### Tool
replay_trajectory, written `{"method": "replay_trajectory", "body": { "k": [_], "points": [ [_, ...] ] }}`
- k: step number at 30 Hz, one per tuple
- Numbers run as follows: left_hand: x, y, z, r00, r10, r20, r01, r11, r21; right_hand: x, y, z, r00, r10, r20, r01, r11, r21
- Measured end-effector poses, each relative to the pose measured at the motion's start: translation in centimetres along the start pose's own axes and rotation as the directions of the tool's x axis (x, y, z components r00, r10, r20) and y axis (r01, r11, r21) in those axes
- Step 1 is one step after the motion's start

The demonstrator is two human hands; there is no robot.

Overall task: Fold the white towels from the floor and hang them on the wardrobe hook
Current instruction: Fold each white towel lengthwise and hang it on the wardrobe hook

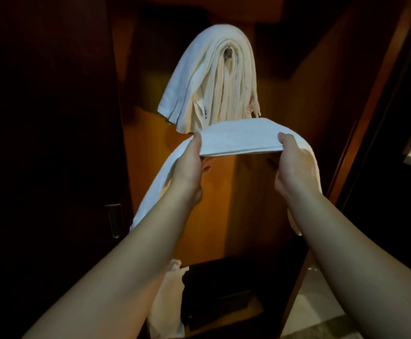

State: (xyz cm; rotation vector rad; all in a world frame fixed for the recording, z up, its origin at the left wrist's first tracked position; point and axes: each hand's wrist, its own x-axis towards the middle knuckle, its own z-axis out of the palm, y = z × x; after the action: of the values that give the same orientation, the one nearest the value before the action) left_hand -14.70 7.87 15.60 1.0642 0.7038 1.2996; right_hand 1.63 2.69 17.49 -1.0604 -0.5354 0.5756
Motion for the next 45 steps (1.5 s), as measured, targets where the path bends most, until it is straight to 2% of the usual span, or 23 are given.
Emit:
{"method": "replay_trajectory", "body": {
  "k": [4, 8, 19, 21, 24, 27, 30, 33, 39, 43, 45],
  "points": [
    [3.2, 2.8, -0.2, 0.999, 0.034, 0.033, -0.035, 0.998, 0.047, 3.3, -1.4, 1.0, 0.995, -0.101, -0.019, 0.089, 0.938, -0.334],
    [6.5, 5.0, 0.5, 0.995, 0.066, 0.08, -0.075, 0.991, 0.113, 6.3, -2.8, 2.1, 0.982, -0.187, 0.032, 0.178, 0.854, -0.488],
    [17.6, 12.8, 5.4, 0.955, 0.267, 0.128, -0.296, 0.878, 0.377, 17.9, -8.1, 8.9, 0.918, -0.336, 0.212, 0.397, 0.788, -0.47],
    [20.4, 14.7, 6.4, 0.939, 0.321, 0.125, -0.344, 0.855, 0.388, 20.6, -9.6, 10.7, 0.916, -0.311, 0.252, 0.393, 0.816, -0.423],
    [24.4, 17.3, 7.0, 0.92, 0.333, 0.208, -0.387, 0.854, 0.347, 24.7, -11.9, 13.5, 0.912, -0.231, 0.34, 0.333, 0.9, -0.282],
    [27.7, 19.2, 7.5, 0.896, 0.319, 0.31, -0.409, 0.864, 0.295, 28.9, -13.6, 16.1, 0.871, -0.272, 0.41, 0.378, 0.903, -0.204],
    [30.5, 20.4, 8.1, 0.874, 0.383, 0.301, -0.457, 0.858, 0.234, 32.8, -15.0, 18.4, 0.777, -0.307, 0.55, 0.459, 0.874, -0.16],
    [32.7, 21.2, 8.4, 0.844, 0.428, 0.323, -0.518, 0.806, 0.286, 36.5, -15.8, 20.5, 0.699, -0.264, 0.664, 0.499, 0.845, -0.19],
    [38.1, 21.7, 7.5, 0.842, 0.414, 0.345, -0.538, 0.69, 0.484, 42.1, -14.3, 23.7, 0.61, -0.263, 0.748, 0.523, 0.842, -0.13],
    [40.5, 21.8, 6.9, 0.886, 0.299, 0.354, -0.462, 0.633, 0.622, 45.2, -12.7, 25.2, 0.608, -0.22, 0.763, 0.504, 0.849, -0.157],
    [42.1, 21.7, 6.4, 0.898, 0.296, 0.325, -0.439, 0.644, 0.627, 46.4, -11.9, 25.8, 0.611, -0.191, 0.768, 0.506, 0.841, -0.193]
  ]
}}
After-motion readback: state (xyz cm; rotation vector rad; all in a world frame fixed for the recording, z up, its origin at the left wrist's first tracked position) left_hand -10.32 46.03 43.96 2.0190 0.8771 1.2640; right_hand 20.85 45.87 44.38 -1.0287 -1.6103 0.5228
